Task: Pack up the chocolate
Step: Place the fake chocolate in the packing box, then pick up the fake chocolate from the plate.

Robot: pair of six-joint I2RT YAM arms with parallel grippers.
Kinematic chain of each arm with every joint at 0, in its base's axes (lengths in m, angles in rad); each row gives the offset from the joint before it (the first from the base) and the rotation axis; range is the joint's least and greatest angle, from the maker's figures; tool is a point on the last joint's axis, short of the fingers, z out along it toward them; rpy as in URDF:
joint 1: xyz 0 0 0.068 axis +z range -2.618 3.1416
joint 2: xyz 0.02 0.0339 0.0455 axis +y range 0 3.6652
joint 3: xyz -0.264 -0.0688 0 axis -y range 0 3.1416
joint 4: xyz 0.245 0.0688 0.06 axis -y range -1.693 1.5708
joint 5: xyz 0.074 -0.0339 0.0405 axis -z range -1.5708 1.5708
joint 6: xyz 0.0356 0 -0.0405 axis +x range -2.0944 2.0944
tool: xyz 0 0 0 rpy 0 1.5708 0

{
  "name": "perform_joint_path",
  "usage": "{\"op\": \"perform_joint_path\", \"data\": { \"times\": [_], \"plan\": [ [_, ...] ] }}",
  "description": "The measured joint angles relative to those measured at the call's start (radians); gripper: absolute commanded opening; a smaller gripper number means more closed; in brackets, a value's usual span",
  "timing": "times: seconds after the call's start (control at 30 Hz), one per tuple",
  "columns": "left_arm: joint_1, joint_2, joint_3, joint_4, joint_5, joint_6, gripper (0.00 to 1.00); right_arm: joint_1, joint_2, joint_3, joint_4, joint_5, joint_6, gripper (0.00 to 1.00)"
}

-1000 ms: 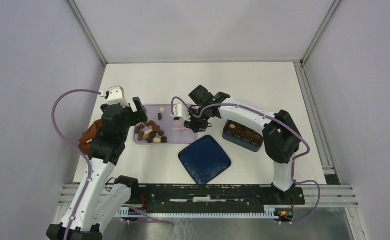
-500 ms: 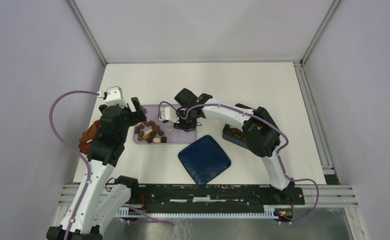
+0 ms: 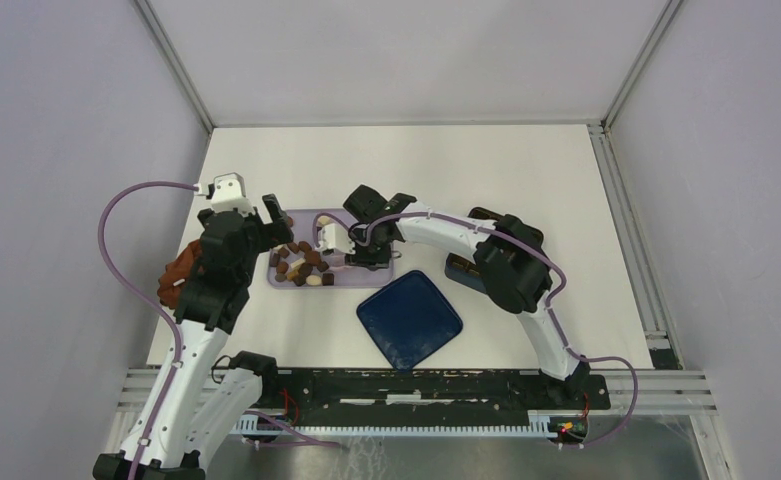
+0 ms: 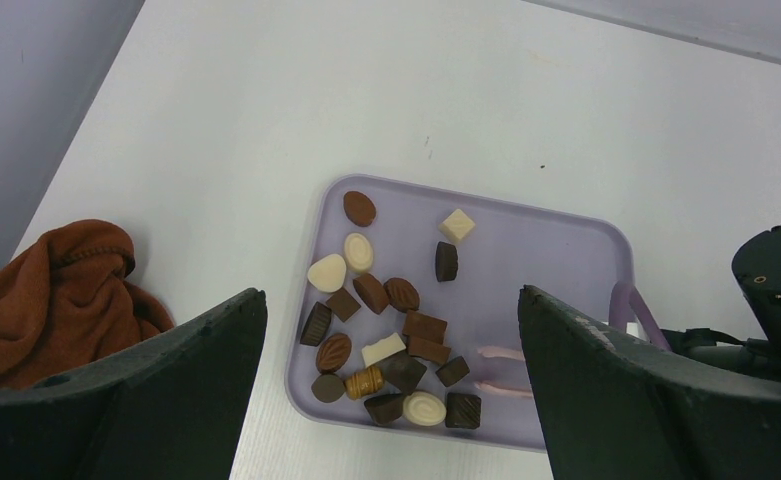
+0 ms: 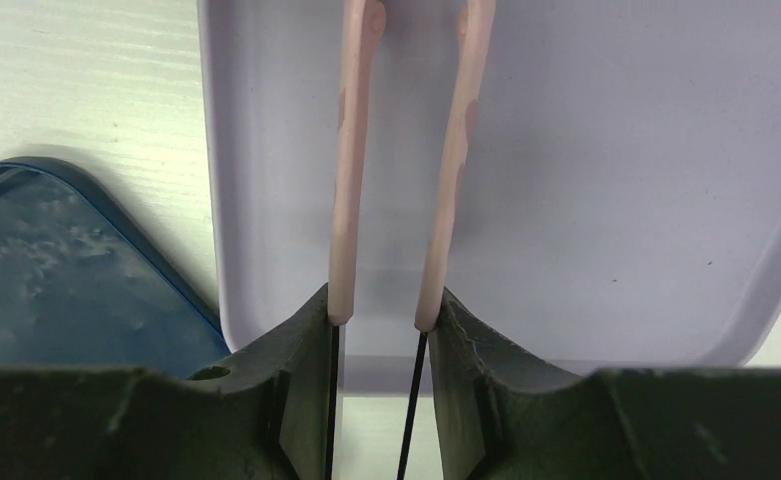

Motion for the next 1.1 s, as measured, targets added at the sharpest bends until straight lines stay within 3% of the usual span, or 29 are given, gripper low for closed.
{"op": "perform_joint_path", "data": {
  "times": [0.57,1.1],
  "plan": [
    [0.000,0.000,0.000,0.000,0.000,0.000,1.00,0.030,0.049,0.080,-0.007,-0.001,-0.003,0.45],
    [0.000,0.000,0.000,0.000,0.000,0.000,1.00,0.037,0.072,0.086,-0.006,0.000,-0.001,0.28]
  ]
}}
